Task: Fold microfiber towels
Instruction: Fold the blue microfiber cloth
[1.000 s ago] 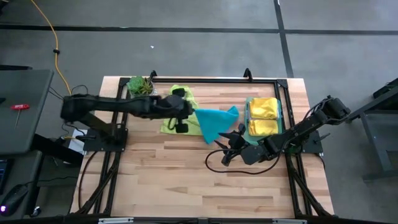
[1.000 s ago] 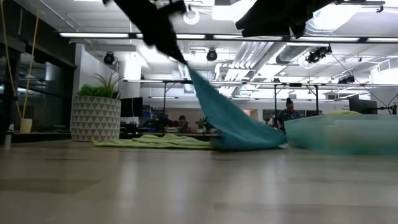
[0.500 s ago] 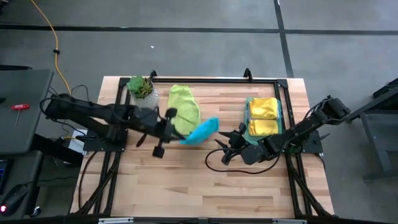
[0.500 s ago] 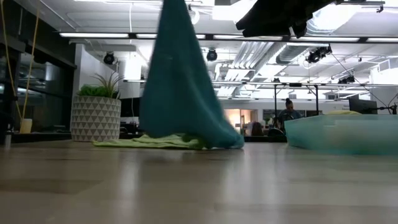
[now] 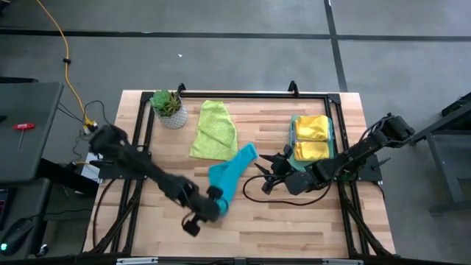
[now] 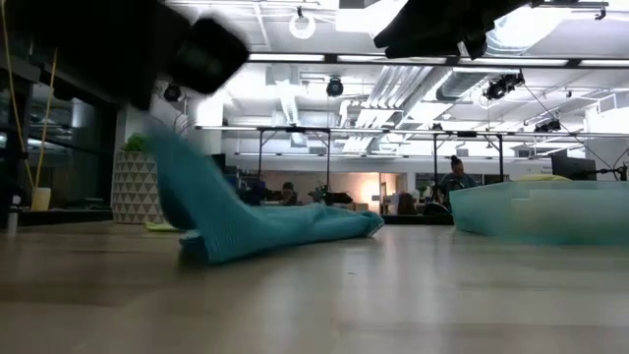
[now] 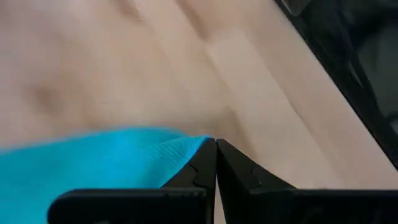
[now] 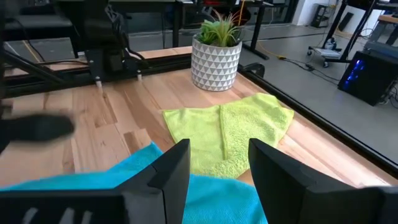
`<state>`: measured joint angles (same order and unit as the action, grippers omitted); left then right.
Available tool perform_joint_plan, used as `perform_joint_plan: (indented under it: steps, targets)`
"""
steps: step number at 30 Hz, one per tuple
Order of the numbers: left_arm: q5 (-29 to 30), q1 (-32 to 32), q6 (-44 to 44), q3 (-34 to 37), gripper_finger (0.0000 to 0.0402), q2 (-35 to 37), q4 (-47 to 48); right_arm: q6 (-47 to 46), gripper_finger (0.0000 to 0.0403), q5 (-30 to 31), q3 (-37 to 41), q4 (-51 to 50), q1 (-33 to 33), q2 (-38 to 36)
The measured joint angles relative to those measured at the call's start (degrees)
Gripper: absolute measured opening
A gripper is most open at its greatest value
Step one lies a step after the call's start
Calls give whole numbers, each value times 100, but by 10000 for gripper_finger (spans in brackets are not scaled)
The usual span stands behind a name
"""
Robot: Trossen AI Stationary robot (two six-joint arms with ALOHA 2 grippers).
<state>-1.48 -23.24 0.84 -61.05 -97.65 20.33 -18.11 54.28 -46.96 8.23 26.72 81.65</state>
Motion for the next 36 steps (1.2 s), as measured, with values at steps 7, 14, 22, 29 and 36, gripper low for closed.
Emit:
perform_joint_plan:
  steps: [7,14,22,29,36]
  targets:
    - [83,-645,580,-33,0,-1226,-275,-285,157,-34,0,-145,-9,0]
    - [537,-889,968,-22,1,-1192,-283,-414,157,-82,0,-131,-9,2]
    - [645,-935,927,-266,23,-796,-213,-593,157,-189,-1,-189,-11,2]
    - [658,-1018,735,-654,112,-704,264,-725,157,-544,-2,-245,-50,2]
    - [1005,-1034,739,-1024,177,-271,1728,-756,157,-1353,-2,43,-570,379]
